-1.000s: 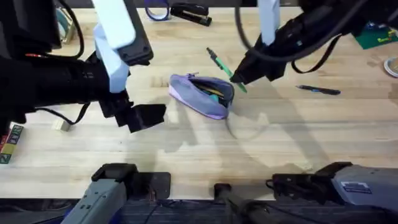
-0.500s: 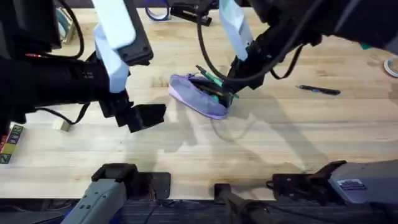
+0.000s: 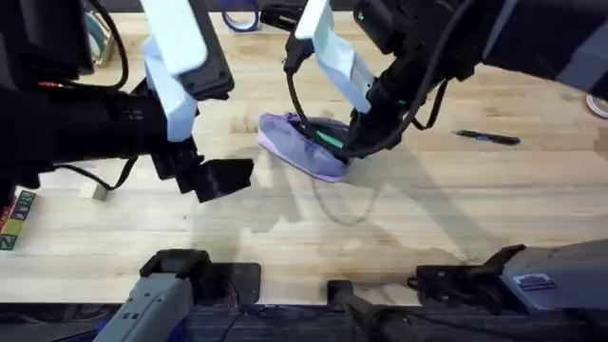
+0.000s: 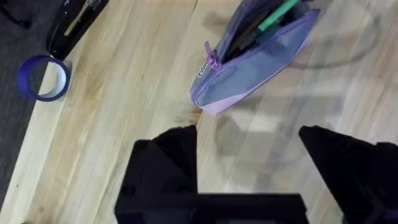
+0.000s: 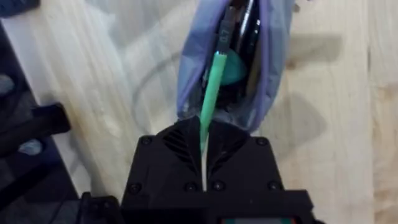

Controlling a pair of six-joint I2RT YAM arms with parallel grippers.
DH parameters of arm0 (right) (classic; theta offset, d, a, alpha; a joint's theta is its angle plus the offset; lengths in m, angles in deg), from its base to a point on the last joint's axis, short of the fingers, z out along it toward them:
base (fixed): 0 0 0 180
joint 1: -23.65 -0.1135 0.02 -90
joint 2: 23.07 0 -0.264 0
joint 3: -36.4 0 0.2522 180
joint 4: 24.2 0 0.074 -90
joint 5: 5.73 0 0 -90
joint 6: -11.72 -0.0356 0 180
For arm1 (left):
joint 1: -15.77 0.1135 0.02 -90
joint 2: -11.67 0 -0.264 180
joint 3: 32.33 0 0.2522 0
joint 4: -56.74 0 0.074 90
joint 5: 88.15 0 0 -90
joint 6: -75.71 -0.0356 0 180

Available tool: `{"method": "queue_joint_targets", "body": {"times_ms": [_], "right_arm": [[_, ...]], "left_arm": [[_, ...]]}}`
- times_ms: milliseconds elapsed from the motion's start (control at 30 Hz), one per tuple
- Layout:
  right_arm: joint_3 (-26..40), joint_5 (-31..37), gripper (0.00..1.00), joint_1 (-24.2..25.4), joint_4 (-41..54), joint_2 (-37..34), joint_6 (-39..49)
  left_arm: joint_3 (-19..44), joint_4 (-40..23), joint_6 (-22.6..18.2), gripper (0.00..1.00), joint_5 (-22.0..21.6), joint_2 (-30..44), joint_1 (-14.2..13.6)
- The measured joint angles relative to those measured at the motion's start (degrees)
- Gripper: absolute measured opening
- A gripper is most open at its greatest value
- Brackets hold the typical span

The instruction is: Unzip the bag, pick up the pens from the table one at a time and place them inside, then zip the bag closed.

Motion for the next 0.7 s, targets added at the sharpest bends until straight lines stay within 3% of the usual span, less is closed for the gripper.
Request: {"method": "queue_joint_targets", "body": {"times_ms": [700], "right_arm": [[0.00, 2.03, 0.033, -0.03, -3.08, -3.27, 0.75]], "left_arm": [[0.00, 0.00, 0.00, 0.993, 0.00, 0.00, 0.00]]}}
